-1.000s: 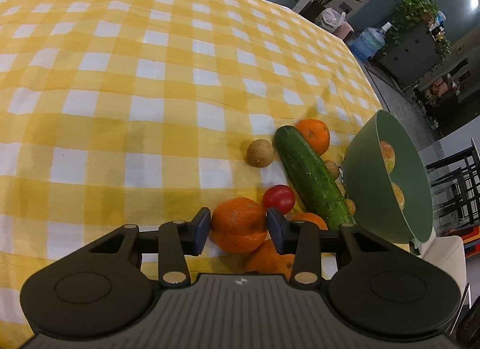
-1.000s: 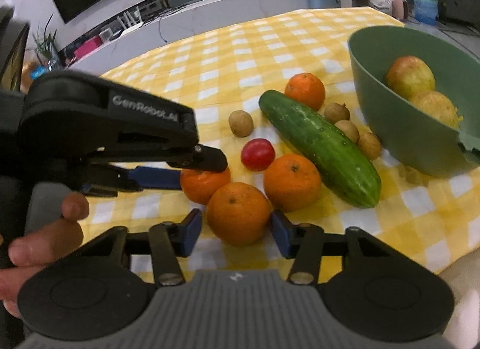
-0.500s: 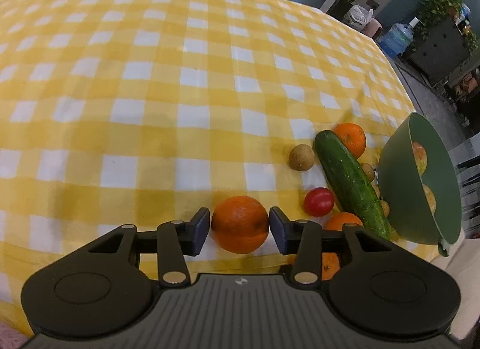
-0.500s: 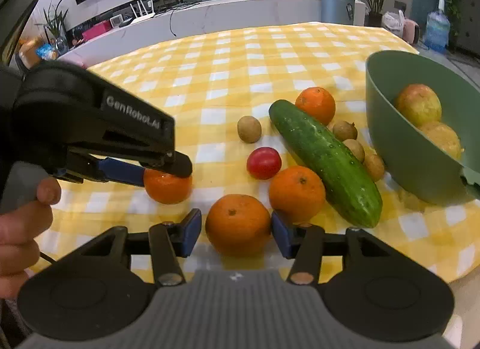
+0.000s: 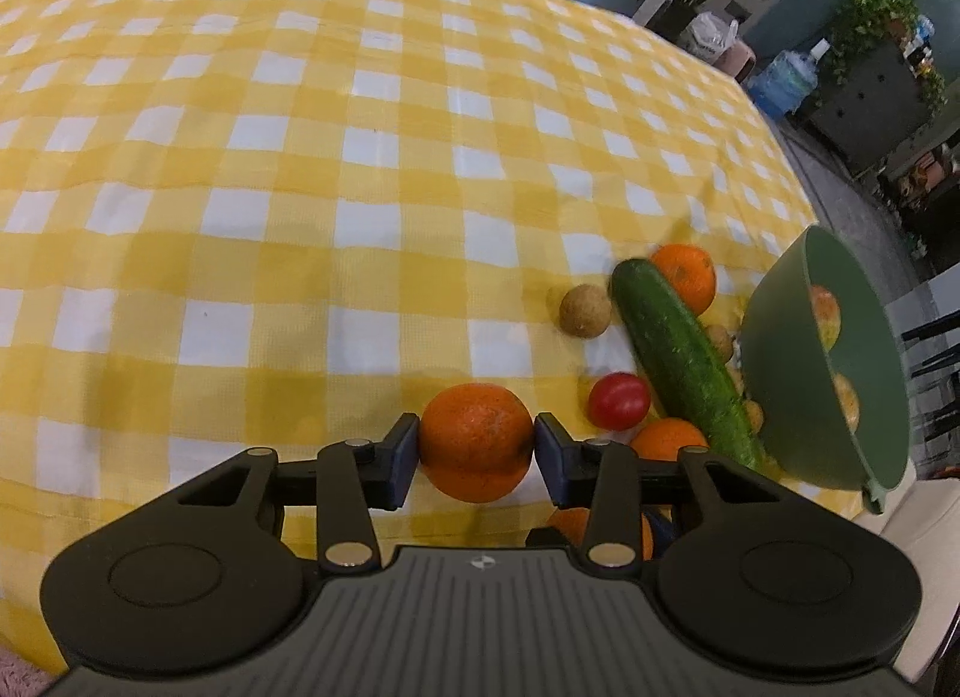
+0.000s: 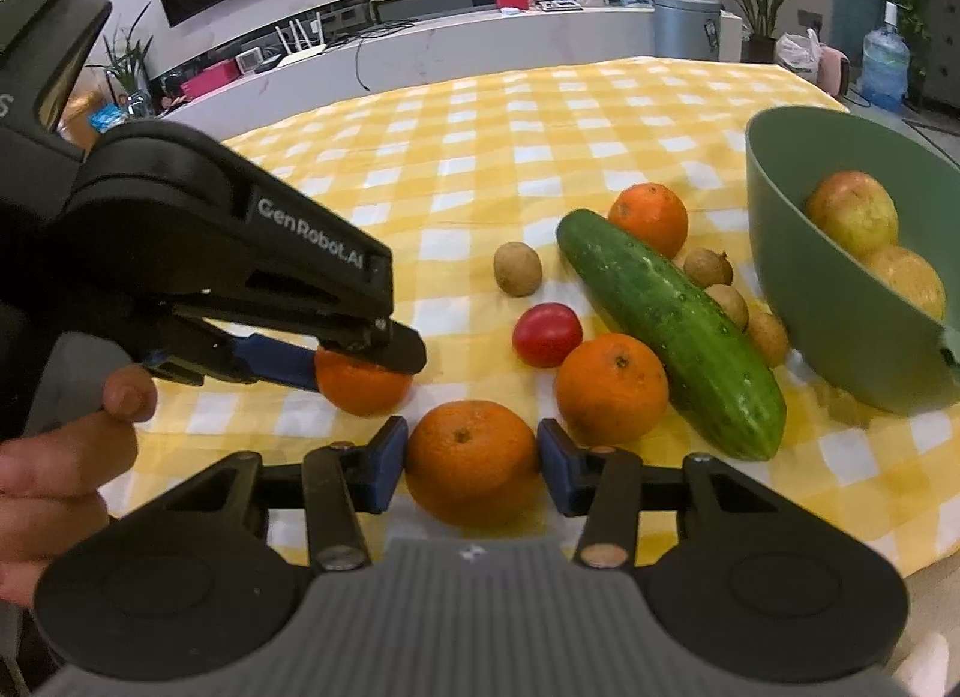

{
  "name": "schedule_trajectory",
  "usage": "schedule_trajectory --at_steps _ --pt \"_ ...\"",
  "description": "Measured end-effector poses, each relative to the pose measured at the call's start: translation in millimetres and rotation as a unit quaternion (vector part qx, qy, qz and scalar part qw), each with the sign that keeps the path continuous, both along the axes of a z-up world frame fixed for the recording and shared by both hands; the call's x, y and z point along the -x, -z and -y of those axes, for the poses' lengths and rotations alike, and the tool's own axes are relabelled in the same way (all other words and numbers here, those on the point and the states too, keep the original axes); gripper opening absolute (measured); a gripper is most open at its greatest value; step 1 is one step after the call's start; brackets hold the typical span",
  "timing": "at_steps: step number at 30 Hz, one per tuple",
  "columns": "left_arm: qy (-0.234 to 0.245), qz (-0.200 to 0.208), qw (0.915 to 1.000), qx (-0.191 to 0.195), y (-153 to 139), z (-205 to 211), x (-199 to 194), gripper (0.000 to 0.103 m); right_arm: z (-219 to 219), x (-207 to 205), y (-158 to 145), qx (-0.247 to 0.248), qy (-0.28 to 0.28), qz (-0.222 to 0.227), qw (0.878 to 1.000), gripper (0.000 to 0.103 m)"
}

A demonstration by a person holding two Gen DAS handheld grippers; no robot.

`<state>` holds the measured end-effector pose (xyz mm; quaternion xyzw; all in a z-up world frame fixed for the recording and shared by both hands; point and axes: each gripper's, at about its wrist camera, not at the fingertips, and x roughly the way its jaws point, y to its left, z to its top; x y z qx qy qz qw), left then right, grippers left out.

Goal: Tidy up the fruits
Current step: 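Lower the orange into the colander with the left tool while the right tool carries its orange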

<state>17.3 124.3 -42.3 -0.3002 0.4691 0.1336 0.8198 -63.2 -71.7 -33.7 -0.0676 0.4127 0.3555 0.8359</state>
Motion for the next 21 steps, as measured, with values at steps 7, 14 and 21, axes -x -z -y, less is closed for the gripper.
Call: schedule_trajectory --at_steps 7,14,21 --pt "-0.004 0.06 0.9982 -0.003 -17.5 1.3 5.8 0.047 6.0 -0.4 -16.5 -0.024 -0.001 0.001 1.0 0.045" --pt "0.006 0.12 0.9925 -0.021 -40.5 8.8 10.0 0.047 25.6 -9.7 -39.0 -0.066 0.018 0.002 0.998 0.045" --pt "0.037 0.193 0.9802 -0.027 -67.1 27.5 7.6 0.047 63.9 -25.9 -61.1 -0.128 0.068 -0.008 0.989 0.045"
